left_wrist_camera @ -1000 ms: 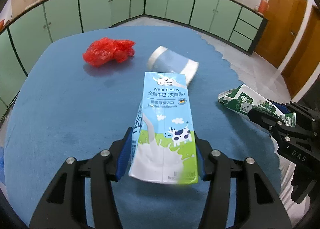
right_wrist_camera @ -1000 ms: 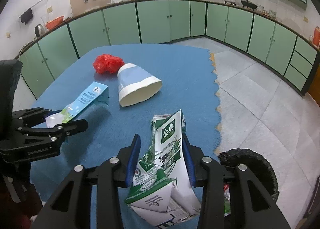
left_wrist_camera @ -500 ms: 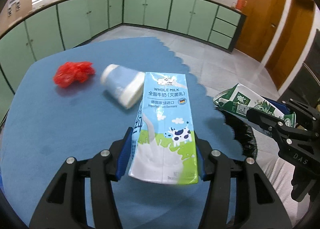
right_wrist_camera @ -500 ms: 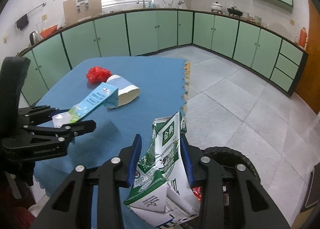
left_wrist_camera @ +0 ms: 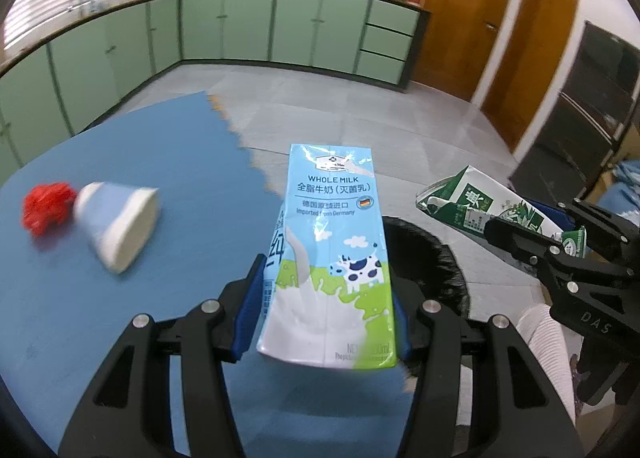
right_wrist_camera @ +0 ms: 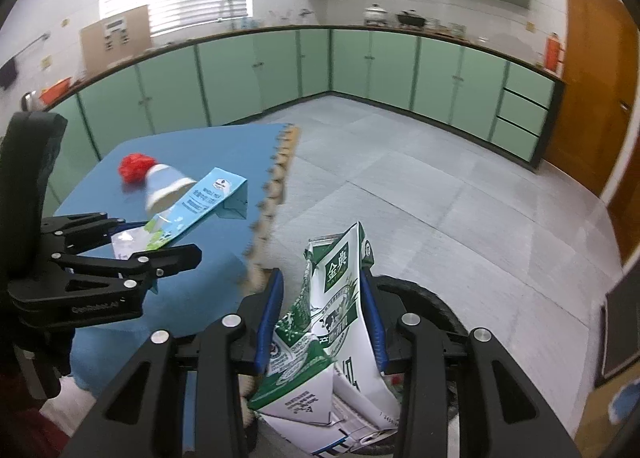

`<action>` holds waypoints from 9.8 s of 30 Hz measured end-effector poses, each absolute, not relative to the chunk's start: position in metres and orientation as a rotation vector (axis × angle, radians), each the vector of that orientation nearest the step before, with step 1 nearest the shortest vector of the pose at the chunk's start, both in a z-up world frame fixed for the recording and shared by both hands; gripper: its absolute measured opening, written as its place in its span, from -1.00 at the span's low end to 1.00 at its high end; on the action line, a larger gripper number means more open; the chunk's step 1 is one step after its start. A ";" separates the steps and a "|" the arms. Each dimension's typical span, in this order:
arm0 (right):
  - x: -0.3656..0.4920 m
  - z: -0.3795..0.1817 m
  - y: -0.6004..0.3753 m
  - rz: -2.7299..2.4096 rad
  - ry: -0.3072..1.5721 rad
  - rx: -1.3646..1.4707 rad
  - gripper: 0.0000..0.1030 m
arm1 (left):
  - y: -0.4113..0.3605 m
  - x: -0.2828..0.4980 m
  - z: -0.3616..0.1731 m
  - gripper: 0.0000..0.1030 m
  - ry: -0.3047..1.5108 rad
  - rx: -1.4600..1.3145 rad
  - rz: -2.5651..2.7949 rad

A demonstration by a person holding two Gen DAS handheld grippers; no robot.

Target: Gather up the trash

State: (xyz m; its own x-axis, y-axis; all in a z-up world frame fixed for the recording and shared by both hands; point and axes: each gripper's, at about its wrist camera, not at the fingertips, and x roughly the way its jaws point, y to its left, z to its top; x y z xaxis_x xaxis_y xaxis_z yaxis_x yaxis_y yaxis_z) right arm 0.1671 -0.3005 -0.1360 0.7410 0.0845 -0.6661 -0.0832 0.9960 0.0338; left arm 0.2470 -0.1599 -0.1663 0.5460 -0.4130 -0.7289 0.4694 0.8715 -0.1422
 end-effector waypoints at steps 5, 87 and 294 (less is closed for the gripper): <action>0.163 -0.147 -0.334 0.035 0.752 0.040 -0.27 | -0.206 0.255 -0.178 -0.01 0.871 0.112 -0.597; 0.308 -0.185 -0.068 0.494 0.897 -0.014 -0.24 | 0.117 0.286 -0.193 0.45 0.823 -0.121 -0.046; 0.057 -0.051 -0.285 0.073 0.433 0.108 0.88 | -0.118 0.134 -0.080 0.73 0.550 -0.020 -0.486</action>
State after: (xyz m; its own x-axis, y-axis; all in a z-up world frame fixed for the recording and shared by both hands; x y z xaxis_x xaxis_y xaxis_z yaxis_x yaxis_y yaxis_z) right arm 0.0572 -0.2850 -0.0512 0.9053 0.0937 -0.4143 -0.0479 0.9917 0.1196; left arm 0.1338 -0.1178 -0.0798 0.7425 -0.4491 -0.4970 0.4384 0.8868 -0.1463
